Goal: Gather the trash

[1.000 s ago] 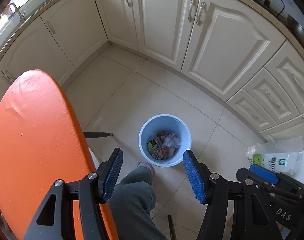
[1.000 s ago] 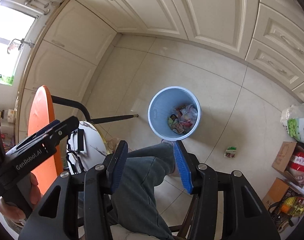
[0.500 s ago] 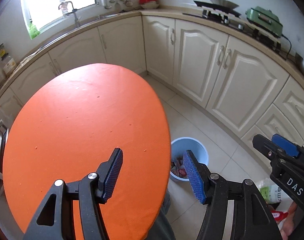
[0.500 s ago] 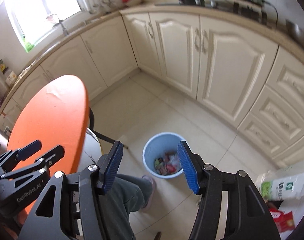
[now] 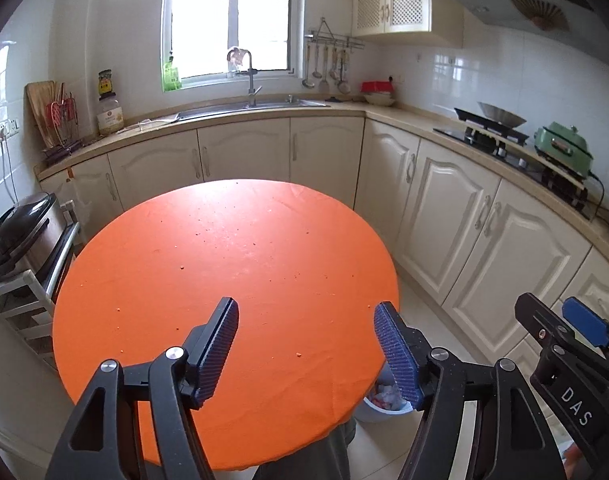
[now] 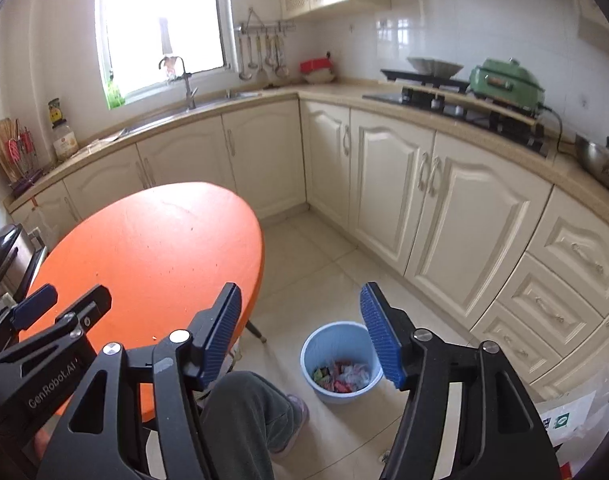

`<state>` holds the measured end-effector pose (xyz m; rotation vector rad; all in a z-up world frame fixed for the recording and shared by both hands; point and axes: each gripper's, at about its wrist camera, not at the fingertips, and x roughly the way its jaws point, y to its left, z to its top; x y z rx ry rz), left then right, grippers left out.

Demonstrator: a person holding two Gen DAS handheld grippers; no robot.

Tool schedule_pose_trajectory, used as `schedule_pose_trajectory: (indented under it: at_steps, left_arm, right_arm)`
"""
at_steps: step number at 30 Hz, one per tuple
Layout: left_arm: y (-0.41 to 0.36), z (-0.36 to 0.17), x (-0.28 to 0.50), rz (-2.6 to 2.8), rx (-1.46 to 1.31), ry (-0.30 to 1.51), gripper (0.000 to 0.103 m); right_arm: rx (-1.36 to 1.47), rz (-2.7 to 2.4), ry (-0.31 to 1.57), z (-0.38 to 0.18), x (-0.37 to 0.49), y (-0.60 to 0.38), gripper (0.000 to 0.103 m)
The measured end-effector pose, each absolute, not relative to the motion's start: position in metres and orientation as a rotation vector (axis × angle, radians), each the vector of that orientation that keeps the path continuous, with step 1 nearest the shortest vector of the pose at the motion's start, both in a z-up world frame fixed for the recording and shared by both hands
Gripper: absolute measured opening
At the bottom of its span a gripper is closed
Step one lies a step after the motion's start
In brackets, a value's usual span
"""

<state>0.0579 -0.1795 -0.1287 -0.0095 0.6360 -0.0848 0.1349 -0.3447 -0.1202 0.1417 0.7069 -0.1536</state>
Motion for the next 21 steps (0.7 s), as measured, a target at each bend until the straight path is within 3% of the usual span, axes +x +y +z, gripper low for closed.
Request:
schedule_pose_trajectory:
  at_steps: [8,9,13,17,21]
  left_arm:
    - [-0.162,-0.133,-0.042,-0.065,-0.021,0.531,0.068]
    - [-0.159,-0.134,-0.054,-0.058,-0.027,0.520,0.069]
    - [-0.150,-0.139,-0.092,-0.031,-0.052,0.472,0.075]
    - [-0.144,-0.145,-0.111,-0.013,-0.054,0.454,0.083]
    - [-0.142,-0.149,-0.114,0.005,-0.063,0.449,0.084]
  right_arm:
    - [0.153,-0.202,0.593,-0.095,0.096,-0.339,0.080]
    - [0.149,-0.206,0.582,-0.092,0.092,-0.339,0.084]
    - [0.129,-0.187,0.538,-0.084,0.080,-0.332,0.088]
    - [0.109,-0.158,0.525,-0.079,0.074,-0.321,0.092]
    - [0.094,-0.152,0.519,-0.078,0.073,-0.315,0.096]
